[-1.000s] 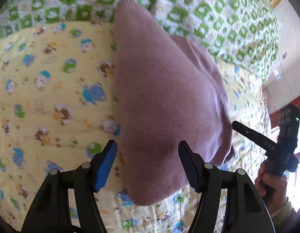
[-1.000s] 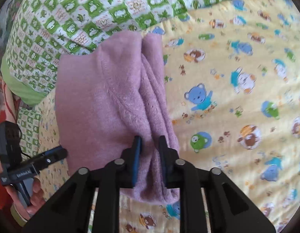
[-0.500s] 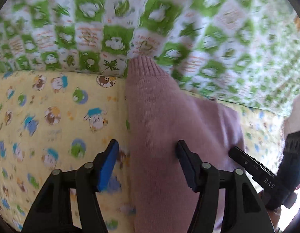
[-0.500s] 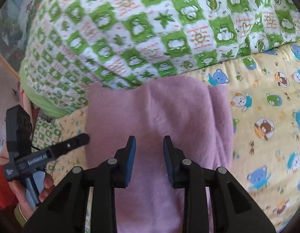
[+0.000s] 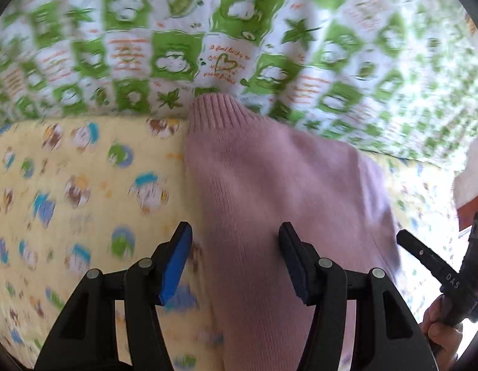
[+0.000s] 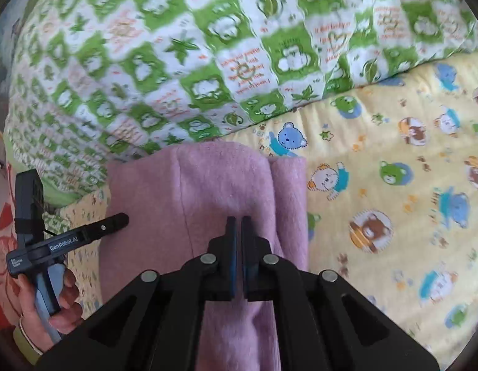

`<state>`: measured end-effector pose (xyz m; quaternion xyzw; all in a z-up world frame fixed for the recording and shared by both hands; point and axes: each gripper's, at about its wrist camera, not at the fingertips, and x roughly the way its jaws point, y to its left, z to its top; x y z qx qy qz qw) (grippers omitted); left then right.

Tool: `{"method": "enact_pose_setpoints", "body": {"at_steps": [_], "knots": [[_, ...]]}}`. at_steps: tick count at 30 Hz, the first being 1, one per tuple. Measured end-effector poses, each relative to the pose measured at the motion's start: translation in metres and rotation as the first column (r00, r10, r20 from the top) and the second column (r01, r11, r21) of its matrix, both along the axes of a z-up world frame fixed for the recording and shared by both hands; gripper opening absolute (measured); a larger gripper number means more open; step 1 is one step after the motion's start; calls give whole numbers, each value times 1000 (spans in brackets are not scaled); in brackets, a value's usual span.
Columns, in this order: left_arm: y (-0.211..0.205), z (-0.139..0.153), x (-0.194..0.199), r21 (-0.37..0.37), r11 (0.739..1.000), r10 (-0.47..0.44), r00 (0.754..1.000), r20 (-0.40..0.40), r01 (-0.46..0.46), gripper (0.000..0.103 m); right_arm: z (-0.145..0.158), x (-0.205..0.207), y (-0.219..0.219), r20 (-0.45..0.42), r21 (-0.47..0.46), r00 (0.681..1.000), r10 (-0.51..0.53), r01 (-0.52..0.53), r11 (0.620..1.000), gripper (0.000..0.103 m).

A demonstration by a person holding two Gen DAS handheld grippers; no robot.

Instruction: Fold small clothes

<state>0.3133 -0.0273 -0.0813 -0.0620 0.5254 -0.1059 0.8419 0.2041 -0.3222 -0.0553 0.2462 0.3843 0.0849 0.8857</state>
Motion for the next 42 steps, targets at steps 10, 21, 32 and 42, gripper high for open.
{"method": "enact_pose_setpoints", "body": {"at_steps": [10, 21, 32, 42], "knots": [[-11, -38, -72, 15, 1000, -21, 996, -89, 23, 68, -46, -84, 9, -147, -5, 988, 40, -42, 999, 17], [14, -16, -97, -167, 986, -4, 995, -98, -12, 82, -5, -79, 2, -2, -26, 999, -44, 44, 999, 80], [-5, -62, -78, -263, 965, -17, 989, -147, -22, 87, -53, -24, -17, -99, 43, 995, 28, -23, 999, 80], [-17, -78, -44, -337, 941, -24, 985, -168, -35, 67, -69, 5, -12, -78, 175, 989, 125, -110, 978, 50]]}}
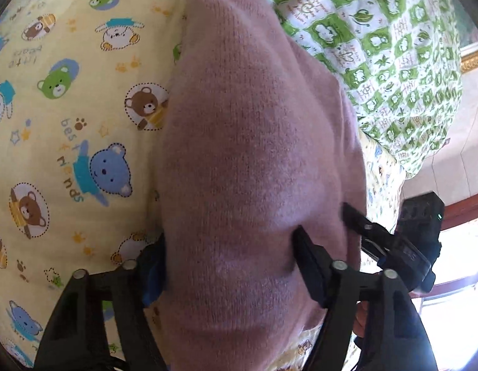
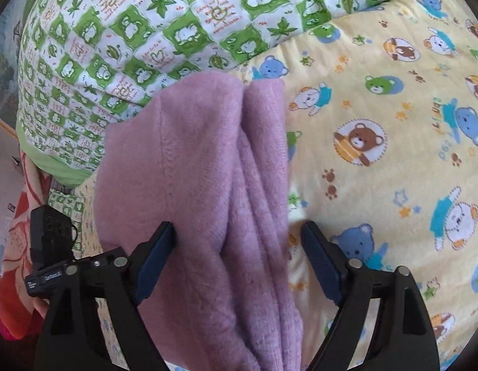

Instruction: Fold small clothes

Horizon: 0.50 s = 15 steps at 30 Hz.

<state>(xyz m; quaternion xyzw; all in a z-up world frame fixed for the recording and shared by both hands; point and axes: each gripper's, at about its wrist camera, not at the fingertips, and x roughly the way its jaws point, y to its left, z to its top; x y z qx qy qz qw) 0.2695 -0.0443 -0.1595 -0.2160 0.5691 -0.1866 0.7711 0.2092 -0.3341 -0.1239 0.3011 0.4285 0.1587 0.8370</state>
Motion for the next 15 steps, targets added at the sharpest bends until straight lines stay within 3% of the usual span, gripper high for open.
{"method": "enact_pose_setpoints", "body": {"at_steps": [4, 6, 10, 15], "knots": [[11, 14, -10, -37, 999, -9, 1000, 27, 10, 47, -3, -2, 0, -28, 97, 1000, -6, 8, 995, 37], [13, 26, -15, -53, 998, -23, 999, 44, 25, 43, 4, -10, 0, -14, 140, 1000, -18, 20, 990, 33], [20, 52, -26, -63, 997, -28, 996, 88, 33, 40, 29, -29, 18, 30, 170, 1000, -7, 2, 986, 32], [61, 92, -60, -57, 998, -13, 990, 140, 21, 40, 60, -52, 57, 69, 202, 997, 41, -54, 978, 31]]}}
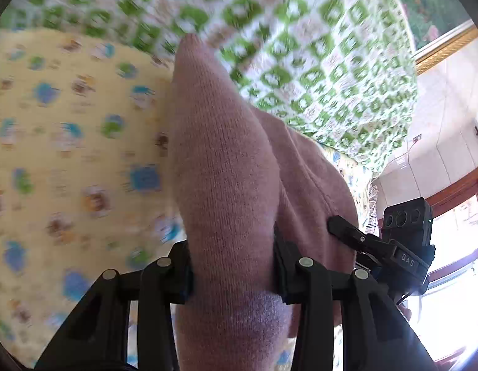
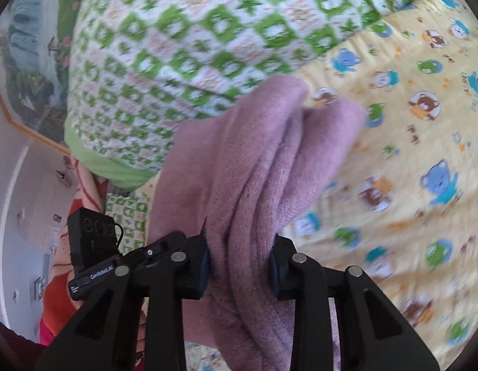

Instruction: Fold small clothes

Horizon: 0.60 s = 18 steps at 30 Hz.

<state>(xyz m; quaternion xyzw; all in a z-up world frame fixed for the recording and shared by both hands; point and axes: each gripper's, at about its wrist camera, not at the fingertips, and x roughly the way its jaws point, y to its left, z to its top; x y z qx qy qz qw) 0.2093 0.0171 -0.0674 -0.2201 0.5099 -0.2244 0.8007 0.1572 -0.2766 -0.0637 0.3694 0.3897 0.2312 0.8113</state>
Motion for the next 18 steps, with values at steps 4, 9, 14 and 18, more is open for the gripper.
{"method": "enact_pose_setpoints", "body": {"at_steps": [4, 9, 14, 18], "knots": [[43, 20, -39, 26, 999, 26, 999, 20, -27, 40, 18, -26, 44, 42, 13, 996, 76, -76, 997, 31], [91, 21, -87, 66, 994, 90, 996, 7, -90, 40, 13, -50, 102, 50, 9, 985, 164, -165, 986, 31], [126, -13, -118, 96, 988, 122, 992, -31, -118, 40, -19, -67, 133, 11, 3, 982, 191, -191, 982, 31], [134, -49, -134, 149, 983, 123, 990, -69, -111, 42, -53, -72, 150, -67, -79, 977, 201, -206, 975, 31]]}}
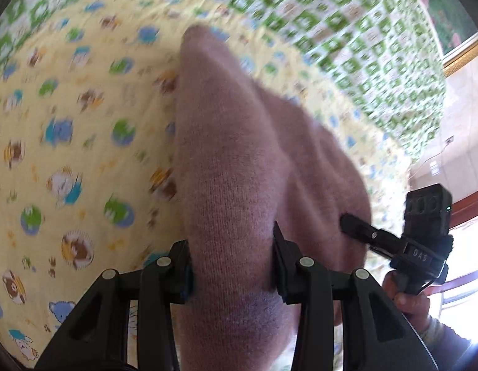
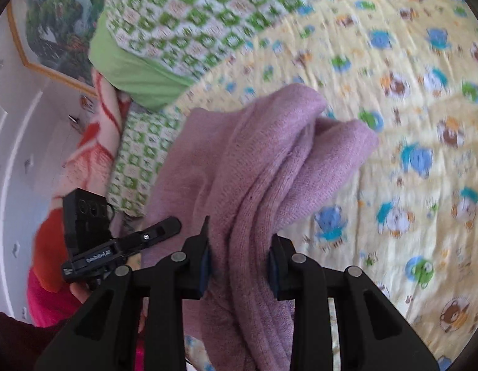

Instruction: Fold small clothes

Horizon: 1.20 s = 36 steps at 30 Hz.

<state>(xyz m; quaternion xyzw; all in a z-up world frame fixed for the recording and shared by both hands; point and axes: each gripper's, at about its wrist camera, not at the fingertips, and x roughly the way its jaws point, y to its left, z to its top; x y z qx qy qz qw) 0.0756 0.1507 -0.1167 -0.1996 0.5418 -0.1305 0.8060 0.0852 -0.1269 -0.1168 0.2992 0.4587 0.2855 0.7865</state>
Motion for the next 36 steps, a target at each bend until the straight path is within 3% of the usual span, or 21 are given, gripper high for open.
{"method": "enact_pose_setpoints", "body": {"at_steps": [4, 6, 8, 13, 22, 24, 28, 32, 36], "knots": [[14, -11, -7, -29, 1000, 13, 1000, 15, -13, 51, -22, 0, -9, -30, -38, 998, -52, 50, 998, 39], [15, -14, -6, -11, 1000, 10, 1000, 14, -10, 55, -29, 1, -14, -39, -50, 997, -65, 63, 997, 53], [15, -13, -9, 9, 1000, 1, 1000, 18, -1, 57, -29, -1, -14, -40, -64, 996, -75, 72, 995, 60], [12, -1, -21, 59, 998, -19, 999, 40, 16, 61, -12, -26, -16, -23, -95, 995, -97, 94, 991, 61], [24, 0, -67, 130, 989, -68, 997, 21, 64, 63, 13, -89, -5, 70, -261, 994, -88, 104, 960, 61], [26, -7, -77, 149, 987, -69, 998, 5, 67, 63, 10, -95, 1, 74, -314, 994, -80, 99, 944, 61], [27, -19, -85, 175, 982, -68, 997, -19, 71, 64, -9, -100, 13, 53, -471, 995, -90, 105, 876, 61], [18, -28, -87, 244, 965, -91, 996, -22, 94, 64, -27, -100, 7, 32, -493, 991, -132, 131, 860, 61], [9, -23, -94, 297, 949, -111, 994, -4, 107, 64, -33, -100, 2, 25, -459, 986, -164, 157, 874, 61]]}}
